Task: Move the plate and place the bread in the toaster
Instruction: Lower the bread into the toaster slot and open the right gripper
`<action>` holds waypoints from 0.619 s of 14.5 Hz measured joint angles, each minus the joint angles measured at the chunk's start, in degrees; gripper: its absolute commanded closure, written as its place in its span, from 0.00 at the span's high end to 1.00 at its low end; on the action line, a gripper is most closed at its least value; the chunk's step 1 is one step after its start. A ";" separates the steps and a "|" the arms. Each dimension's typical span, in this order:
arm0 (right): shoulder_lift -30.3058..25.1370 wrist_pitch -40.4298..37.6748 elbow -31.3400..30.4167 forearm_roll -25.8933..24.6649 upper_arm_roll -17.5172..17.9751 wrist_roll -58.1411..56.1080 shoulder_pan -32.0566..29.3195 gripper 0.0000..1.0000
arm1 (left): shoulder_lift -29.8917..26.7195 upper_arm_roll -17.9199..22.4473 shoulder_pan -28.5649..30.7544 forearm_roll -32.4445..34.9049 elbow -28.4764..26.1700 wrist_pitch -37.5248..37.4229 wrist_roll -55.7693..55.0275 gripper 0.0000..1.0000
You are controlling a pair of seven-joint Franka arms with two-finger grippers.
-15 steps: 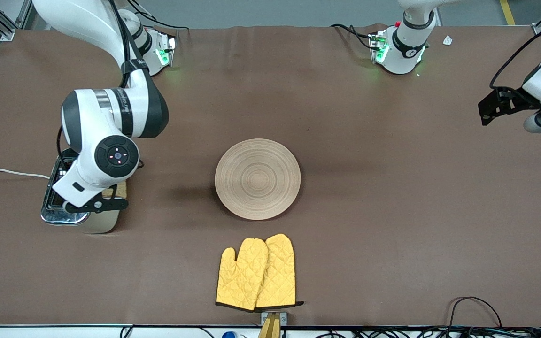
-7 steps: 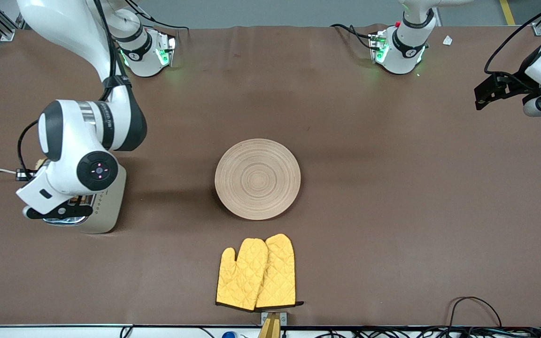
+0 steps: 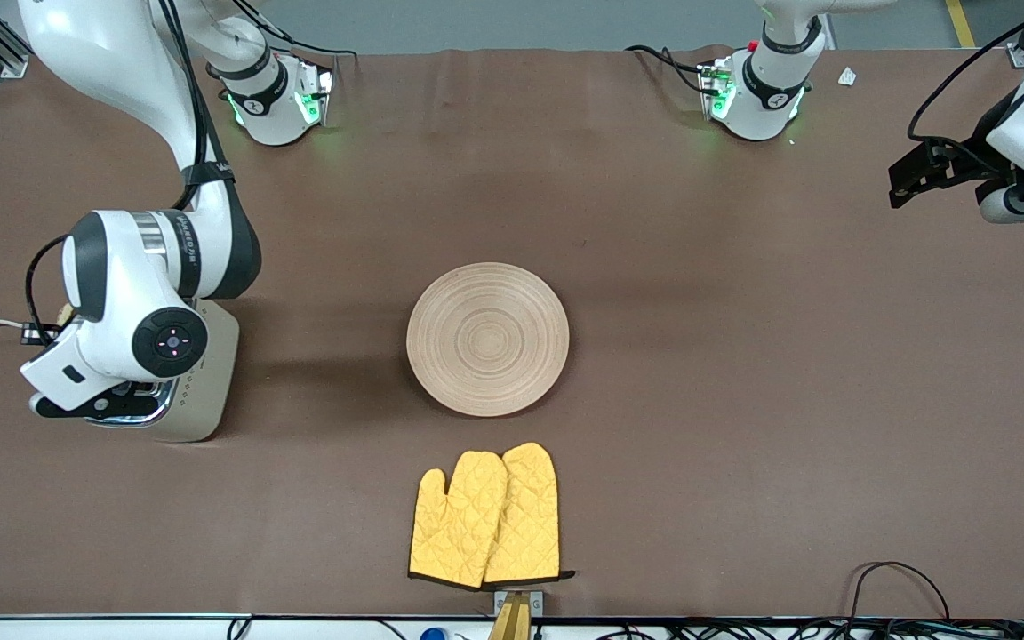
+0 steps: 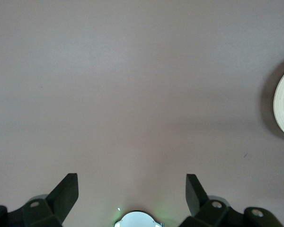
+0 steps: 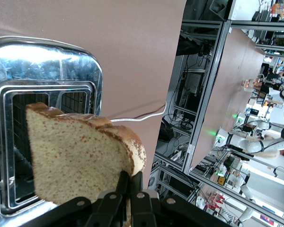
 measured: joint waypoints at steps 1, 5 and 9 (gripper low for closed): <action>0.03 0.25 -0.57 0.00 0.07 1.23 0.04 0.01 | 0.00 0.00 0.00 0.00 0.00 0.00 0.00 1.00; 0.25 1.90 -1.36 0.00 0.42 6.87 0.12 0.01 | 0.05 0.01 0.00 -0.01 -0.01 0.00 0.00 1.00; 0.36 3.99 -1.52 1.52 0.82 11.19 0.22 0.09 | 0.34 0.01 0.00 -0.07 -0.01 0.01 0.00 1.00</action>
